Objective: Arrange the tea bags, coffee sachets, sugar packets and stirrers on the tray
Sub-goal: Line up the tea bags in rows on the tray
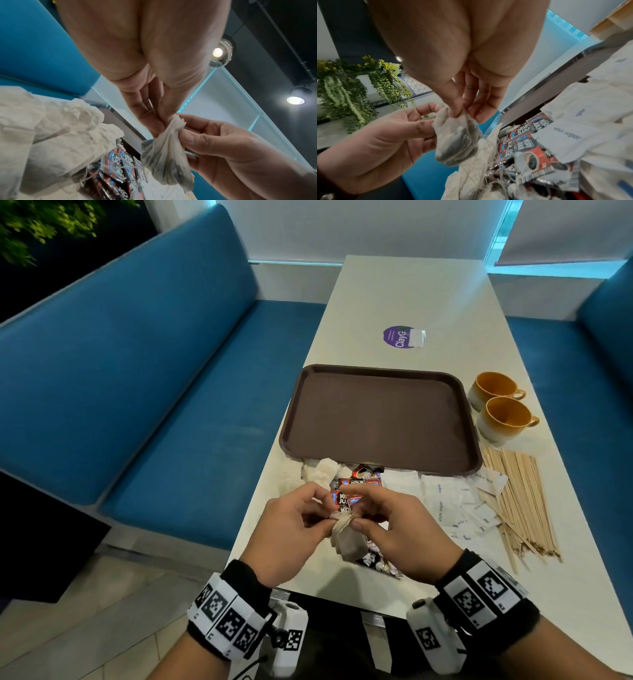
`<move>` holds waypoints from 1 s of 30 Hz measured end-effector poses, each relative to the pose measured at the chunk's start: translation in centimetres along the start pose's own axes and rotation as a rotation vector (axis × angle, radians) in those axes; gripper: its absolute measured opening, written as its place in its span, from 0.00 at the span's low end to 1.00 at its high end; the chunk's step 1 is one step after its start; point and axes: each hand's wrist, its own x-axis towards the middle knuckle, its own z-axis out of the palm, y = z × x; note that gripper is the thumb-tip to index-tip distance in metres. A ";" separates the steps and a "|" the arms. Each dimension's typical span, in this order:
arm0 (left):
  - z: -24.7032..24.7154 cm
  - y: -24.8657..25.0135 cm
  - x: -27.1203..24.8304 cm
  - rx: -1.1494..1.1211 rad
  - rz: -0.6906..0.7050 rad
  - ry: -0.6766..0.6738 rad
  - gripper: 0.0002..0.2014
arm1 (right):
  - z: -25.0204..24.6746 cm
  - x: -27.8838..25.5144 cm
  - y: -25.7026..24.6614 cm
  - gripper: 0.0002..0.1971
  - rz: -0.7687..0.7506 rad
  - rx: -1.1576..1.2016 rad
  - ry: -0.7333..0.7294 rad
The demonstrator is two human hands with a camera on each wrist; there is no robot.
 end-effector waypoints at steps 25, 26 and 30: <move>-3.6 -8.0 -3.0 0.620 -0.139 0.208 0.11 | 2.2 0.9 0.3 0.15 0.063 -0.037 -0.129; -3.3 -8.0 -2.8 0.612 -0.143 0.218 0.10 | 2.3 0.9 0.1 0.16 0.066 -0.045 -0.146; -3.1 -8.1 -2.3 0.578 -0.131 0.231 0.08 | 2.6 0.8 -0.2 0.11 0.093 -0.024 -0.179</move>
